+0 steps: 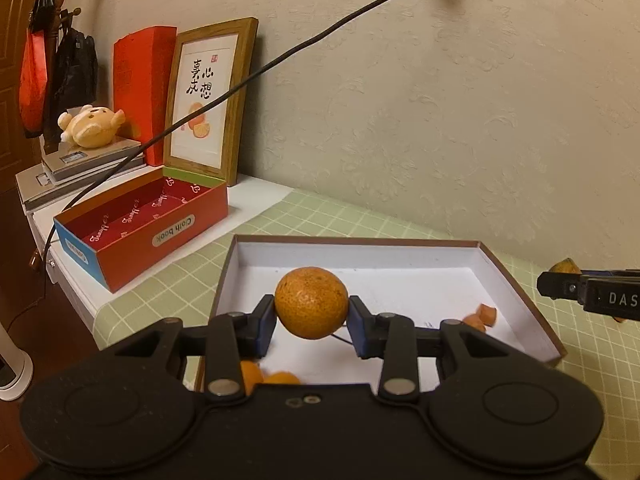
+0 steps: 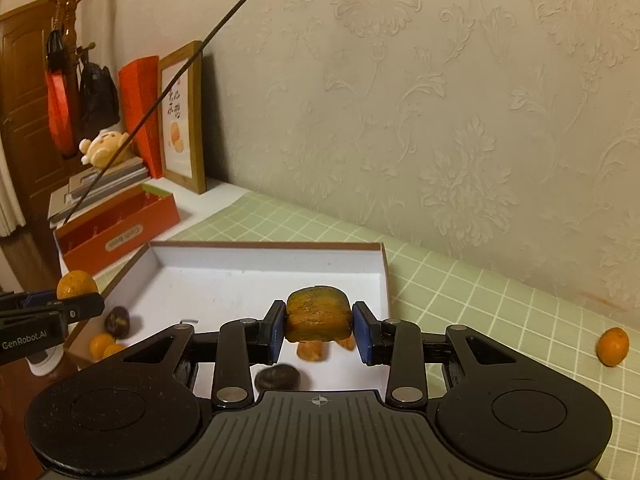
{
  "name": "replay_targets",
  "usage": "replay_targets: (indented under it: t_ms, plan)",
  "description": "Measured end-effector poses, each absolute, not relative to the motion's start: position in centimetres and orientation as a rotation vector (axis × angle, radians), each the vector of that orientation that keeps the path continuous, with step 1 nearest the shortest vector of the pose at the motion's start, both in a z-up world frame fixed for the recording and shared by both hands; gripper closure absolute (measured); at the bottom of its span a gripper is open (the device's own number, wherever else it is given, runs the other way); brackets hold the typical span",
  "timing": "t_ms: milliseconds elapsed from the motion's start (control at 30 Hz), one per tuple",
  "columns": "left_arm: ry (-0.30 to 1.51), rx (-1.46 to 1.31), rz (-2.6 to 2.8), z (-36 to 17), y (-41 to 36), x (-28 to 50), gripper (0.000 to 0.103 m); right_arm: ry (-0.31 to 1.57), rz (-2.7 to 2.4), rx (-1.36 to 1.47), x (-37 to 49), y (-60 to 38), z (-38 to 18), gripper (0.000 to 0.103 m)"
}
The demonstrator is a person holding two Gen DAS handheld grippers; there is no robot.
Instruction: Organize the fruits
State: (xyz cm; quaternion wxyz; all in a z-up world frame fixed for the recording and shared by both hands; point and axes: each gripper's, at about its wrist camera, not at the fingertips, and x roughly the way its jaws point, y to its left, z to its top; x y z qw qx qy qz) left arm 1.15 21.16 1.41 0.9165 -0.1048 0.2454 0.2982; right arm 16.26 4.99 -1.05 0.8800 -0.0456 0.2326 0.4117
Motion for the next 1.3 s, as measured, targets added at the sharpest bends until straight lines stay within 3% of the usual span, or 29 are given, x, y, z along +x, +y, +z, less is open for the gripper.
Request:
replay_targets:
  t_ms: [600, 633, 667, 700, 733, 767, 800, 1300]
  plan:
    - [0.513, -0.246, 0.635, 0.1, 24.0, 3.4, 0.074, 0.508, 0.869, -0.109, 19.2, 8.3, -2.8, 0.067]
    - [0.515, -0.249, 0.636, 0.0, 24.1, 3.5, 0.072, 0.510, 0.871, -0.106, 19.3, 8.3, -2.9, 0.067]
    - [0.525, -0.244, 0.639, -0.4, 24.3, 3.8, 0.056, 0.503, 0.874, -0.109, 19.4, 8.5, -3.1, 0.067]
    - [0.537, -0.233, 0.648, -0.7, 24.3, 4.0, 0.039, 0.498, 0.868, -0.117, 19.6, 8.7, -3.4, 0.060]
    - [0.530, -0.219, 0.671, -0.8, 24.2, 4.0, 0.006, 0.511, 0.840, -0.140, 19.8, 9.1, -3.7, 0.023]
    - [0.513, -0.196, 0.687, -0.8, 23.9, 3.8, 0.006, 0.505, 0.816, -0.139, 19.9, 9.1, -3.9, 0.008]
    - [0.516, -0.177, 0.680, -0.8, 23.9, 3.8, 0.006, 0.465, 0.811, -0.116, 19.6, 8.7, -4.0, 0.000]
    - [0.514, -0.219, 0.694, -0.6, 24.8, 3.1, 0.006, 0.485, 0.838, -0.102, 19.5, 8.4, -4.0, 0.000]
